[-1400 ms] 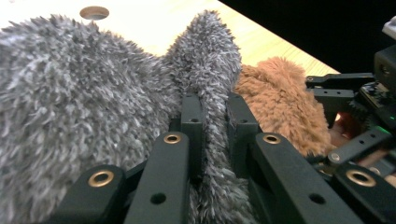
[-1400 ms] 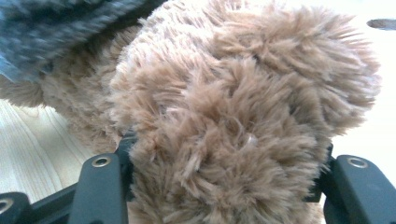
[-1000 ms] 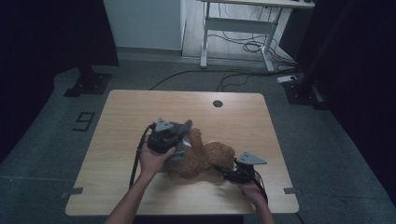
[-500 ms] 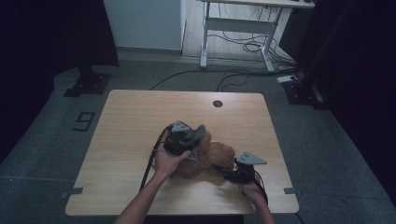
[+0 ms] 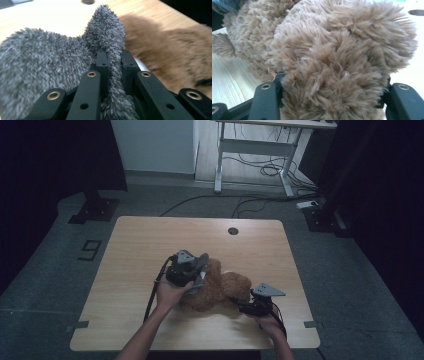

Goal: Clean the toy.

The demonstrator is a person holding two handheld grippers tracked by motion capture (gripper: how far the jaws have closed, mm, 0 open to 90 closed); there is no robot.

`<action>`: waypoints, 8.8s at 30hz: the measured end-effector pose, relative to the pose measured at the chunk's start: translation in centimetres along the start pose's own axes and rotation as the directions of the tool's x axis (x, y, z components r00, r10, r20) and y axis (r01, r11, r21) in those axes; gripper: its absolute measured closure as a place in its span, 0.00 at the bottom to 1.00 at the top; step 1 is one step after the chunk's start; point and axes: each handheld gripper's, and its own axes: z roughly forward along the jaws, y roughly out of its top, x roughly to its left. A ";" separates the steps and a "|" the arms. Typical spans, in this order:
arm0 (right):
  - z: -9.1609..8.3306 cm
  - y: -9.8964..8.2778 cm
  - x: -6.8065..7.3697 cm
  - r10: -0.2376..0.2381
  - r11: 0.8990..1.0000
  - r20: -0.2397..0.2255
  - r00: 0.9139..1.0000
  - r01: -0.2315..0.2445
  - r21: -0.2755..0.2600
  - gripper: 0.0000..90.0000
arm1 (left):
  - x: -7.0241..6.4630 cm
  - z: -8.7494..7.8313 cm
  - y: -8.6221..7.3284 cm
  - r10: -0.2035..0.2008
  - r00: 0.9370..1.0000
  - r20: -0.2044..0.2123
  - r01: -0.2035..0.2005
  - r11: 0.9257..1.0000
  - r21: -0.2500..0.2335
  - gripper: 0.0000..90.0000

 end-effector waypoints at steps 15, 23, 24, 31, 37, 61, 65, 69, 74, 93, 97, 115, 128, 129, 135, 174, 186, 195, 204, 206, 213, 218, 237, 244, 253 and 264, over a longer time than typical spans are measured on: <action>0.0 0.0 -0.1 0.009 1.000 -0.002 1.000 -0.009 -0.005 0.42 | 3.7 -1.9 -1.6 -0.088 0.996 -0.032 0.087 0.996 -0.019 0.89; 0.0 -0.1 -0.2 0.012 1.000 0.003 1.000 -0.012 -0.008 0.42 | -1.8 -1.3 1.4 0.024 0.996 0.090 -0.020 0.999 -0.037 0.89; 0.0 -0.1 -0.2 0.010 1.000 0.004 1.000 -0.010 -0.008 0.42 | -2.8 -0.8 1.7 0.041 0.994 0.105 -0.038 0.999 -0.029 0.88; 0.0 -0.1 -0.2 0.011 1.000 0.006 1.000 -0.011 -0.006 0.42 | -5.9 2.8 2.0 0.077 0.989 0.130 -0.078 0.997 0.001 0.88; 0.1 0.0 -0.2 0.007 1.000 0.002 1.000 -0.006 -0.008 0.41 | -1.9 2.3 0.6 -0.067 0.980 0.187 0.066 0.998 0.011 0.89; 0.1 0.0 -0.2 0.012 1.000 0.006 1.000 -0.012 -0.013 0.41 | 4.7 -1.5 -2.4 -0.199 0.978 0.070 0.202 0.978 -0.048 0.89; 0.1 -0.1 -0.3 0.017 1.000 0.004 1.000 -0.017 -0.014 0.41 | 1.9 -2.7 -0.6 -0.135 0.980 0.147 0.151 0.984 -0.097 0.89; 0.1 -0.1 -0.3 0.020 1.000 0.006 1.000 -0.020 -0.014 0.41 | -1.9 -2.5 1.5 -0.037 0.979 0.203 0.062 0.991 -0.120 0.89; 0.1 -0.1 -0.3 0.022 1.000 0.003 1.000 -0.022 -0.012 0.41 | -6.1 0.2 3.5 0.041 0.970 0.238 -0.016 0.994 -0.106 0.88; 0.2 -0.1 -0.3 0.009 1.000 0.013 1.000 -0.009 -0.009 0.41 | -9.7 7.1 4.0 0.068 0.970 0.233 -0.076 0.997 0.023 0.88; 0.2 -0.1 -0.3 0.010 1.000 0.013 1.000 -0.010 -0.011 0.41 | -7.3 6.0 3.3 0.044 0.983 0.179 -0.051 0.998 0.035 0.88; 0.3 0.0 -0.4 0.015 1.000 0.003 1.000 -0.015 -0.018 0.41 | -2.1 0.6 0.9 0.014 0.992 0.122 -0.009 0.999 -0.042 0.88; 0.3 -0.1 -0.4 0.019 1.000 0.010 1.000 -0.018 -0.019 0.41 | 0.6 0.5 0.5 -0.065 0.995 0.077 0.066 0.998 -0.009 0.88; 0.3 -0.1 -0.4 0.018 1.000 0.011 1.000 -0.018 -0.017 0.41 | 0.0 0.7 0.8 -0.050 0.996 0.074 0.051 0.999 -0.010 0.88; 0.2 -0.1 -0.4 0.020 1.000 0.010 1.000 -0.019 -0.017 0.41 | -3.3 2.3 2.1 -0.049 0.976 0.212 0.048 0.999 0.011 0.88; 1.5 0.3 -0.4 -0.011 0.999 0.097 0.995 0.015 -0.042 0.47 | 5.5 0.3 -2.3 -0.152 0.988 -0.021 0.152 0.988 -0.020 0.88; 3.1 1.1 -1.2 -0.003 0.998 0.159 0.987 0.012 -0.058 0.49 | 5.4 0.7 0.3 -0.159 0.987 0.022 0.160 0.986 -0.048 0.88; 2.8 0.9 -1.1 -0.005 0.998 0.150 0.989 0.015 -0.062 0.48 | 1.1 2.7 2.1 -0.080 0.993 0.091 0.080 0.997 0.005 0.88; 1.6 1.0 -1.1 0.009 0.999 0.108 0.994 -0.005 -0.042 0.26 | -0.8 2.0 0.0 0.029 0.998 0.060 -0.029 1.000 -0.001 0.89; 1.1 1.2 -1.3 0.026 0.999 0.084 0.996 -0.023 -0.030 0.19 | -1.1 1.7 -0.6 0.038 0.997 0.061 -0.037 0.999 -0.016 0.89; -0.8 2.9 -2.2 0.083 0.995 0.049 0.995 -0.080 -0.061 0.11 | -1.2 1.0 -1.6 0.011 0.996 0.094 -0.007 0.999 -0.043 0.89; -0.6 4.7 -2.7 0.095 0.995 0.037 0.995 -0.094 -0.041 0.06 | -1.8 0.3 -2.4 0.015 0.993 0.118 -0.008 0.998 -0.058 0.89; 1.5 1.3 -1.0 0.100 0.978 0.000 0.995 -0.098 0.183 0.21 | -3.9 -1.8 -4.9 0.039 0.976 0.215 -0.022 0.996 -0.081 0.89; 1.4 0.9 -0.2 0.069 0.987 0.044 0.997 -0.074 0.140 0.38 | -4.6 -1.7 -5.2 0.067 0.982 0.178 -0.047 0.993 -0.110 0.88; 3.1 1.7 -1.0 0.070 0.994 0.198 0.978 -0.085 0.065 0.45 | -3.5 0.6 -1.3 0.061 0.990 0.126 -0.047 0.993 -0.112 0.88; 4.5 2.1 -2.8 0.138 0.990 0.302 0.943 -0.142 -0.008 0.45 | -2.5 1.5 2.8 0.039 0.994 0.106 -0.025 0.991 -0.133 0.87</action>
